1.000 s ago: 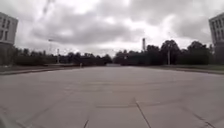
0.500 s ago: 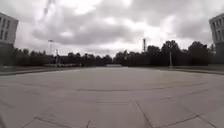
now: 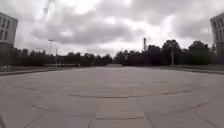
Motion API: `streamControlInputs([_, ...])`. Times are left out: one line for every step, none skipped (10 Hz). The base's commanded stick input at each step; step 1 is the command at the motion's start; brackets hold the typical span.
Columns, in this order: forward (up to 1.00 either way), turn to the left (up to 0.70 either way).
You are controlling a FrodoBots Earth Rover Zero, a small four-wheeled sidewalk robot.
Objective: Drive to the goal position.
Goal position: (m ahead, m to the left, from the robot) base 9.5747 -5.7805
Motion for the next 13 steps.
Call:
streamControlInputs([1.0,0.0])
streamControlInputs([1.0,0.0])
streamControlInputs([1.0,0.0])
streamControlInputs([1.0,0.0])
streamControlInputs([1.0,0.0])
streamControlInputs([1.0,0.0])
streamControlInputs([1.0,0.0])
streamControlInputs([1.0,-0.2])
streamControlInputs([1.0,-0.31])
streamControlInputs([1.0,-0.06])
streamControlInputs([1.0,0.0])
streamControlInputs([1.0,0.0])
streamControlInputs([1.0,0.0])
